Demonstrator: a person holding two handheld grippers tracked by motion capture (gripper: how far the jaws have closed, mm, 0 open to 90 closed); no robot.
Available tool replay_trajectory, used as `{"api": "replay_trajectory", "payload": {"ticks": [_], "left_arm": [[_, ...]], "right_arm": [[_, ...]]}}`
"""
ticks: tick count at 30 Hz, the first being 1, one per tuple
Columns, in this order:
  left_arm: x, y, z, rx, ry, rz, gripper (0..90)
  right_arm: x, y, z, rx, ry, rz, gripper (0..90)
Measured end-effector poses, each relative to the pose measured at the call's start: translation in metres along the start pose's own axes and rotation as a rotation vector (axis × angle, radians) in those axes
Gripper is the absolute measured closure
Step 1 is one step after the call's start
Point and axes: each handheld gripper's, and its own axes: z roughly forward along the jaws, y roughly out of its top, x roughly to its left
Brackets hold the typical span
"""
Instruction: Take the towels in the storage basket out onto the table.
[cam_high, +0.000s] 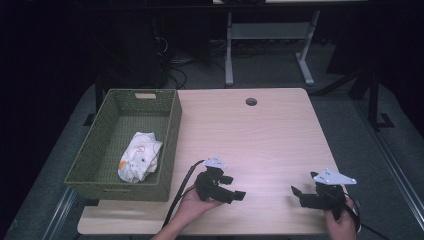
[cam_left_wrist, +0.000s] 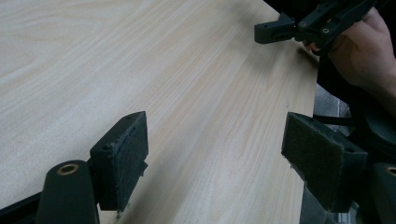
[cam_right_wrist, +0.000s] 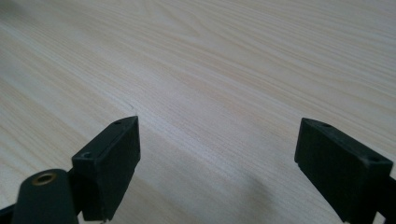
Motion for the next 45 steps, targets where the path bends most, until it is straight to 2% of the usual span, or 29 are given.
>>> {"api": "replay_trajectory", "payload": {"ticks": [4, 10, 11, 13, 19, 23, 26, 29, 32, 33, 37, 42, 45], "left_arm": [[-0.001, 0.004, -0.001, 0.008, -0.007, 0.007, 22.2], [-0.004, 0.018, -0.01, 0.04, -0.009, 0.025, 22.2], [-0.004, 0.025, -0.015, 0.061, -0.004, 0.049, 22.1], [-0.004, 0.029, -0.019, 0.07, -0.011, 0.051, 22.2], [0.001, 0.054, -0.04, 0.106, -0.028, 0.073, 22.8], [0.004, 0.064, -0.05, 0.104, -0.028, 0.076, 22.0], [0.007, 0.077, -0.066, 0.097, -0.033, 0.071, 21.3], [0.009, 0.083, -0.073, 0.096, -0.031, 0.074, 20.7], [0.013, 0.092, -0.088, 0.1, -0.029, 0.077, 19.7], [0.013, 0.092, -0.088, 0.1, -0.029, 0.077, 19.3], [0.021, 0.097, -0.107, 0.084, -0.033, 0.058, 19.8], [0.029, 0.099, -0.122, 0.071, -0.027, 0.041, 19.9], [0.032, 0.1, -0.127, 0.062, -0.024, 0.035, 19.9]], "right_arm": [[0.0, 0.0, 0.0, -0.004, -0.002, 0.007, 13.9], [-0.002, 0.001, -0.003, -0.016, 0.003, 0.029, 13.9], [-0.002, 0.002, -0.004, -0.02, 0.003, 0.024, 13.9], [-0.002, 0.002, -0.004, -0.023, 0.001, 0.024, 13.9], [-0.001, 0.003, -0.004, -0.021, 0.001, 0.023, 13.9], [-0.002, 0.003, -0.004, -0.025, 0.003, 0.021, 13.9], [-0.002, 0.003, -0.005, -0.025, 0.002, 0.022, 13.8], [-0.001, 0.003, -0.005, -0.023, 0.003, 0.023, 13.9], [-0.001, 0.004, -0.005, -0.029, 0.004, 0.02, 13.9], [-0.001, 0.004, -0.005, -0.029, 0.004, 0.02, 13.9], [-0.001, 0.004, -0.005, -0.025, 0.005, 0.021, 13.9], [-0.001, 0.005, -0.005, -0.025, 0.004, 0.018, 13.9], [0.0, 0.005, -0.005, -0.023, 0.004, 0.019, 13.9]]}}
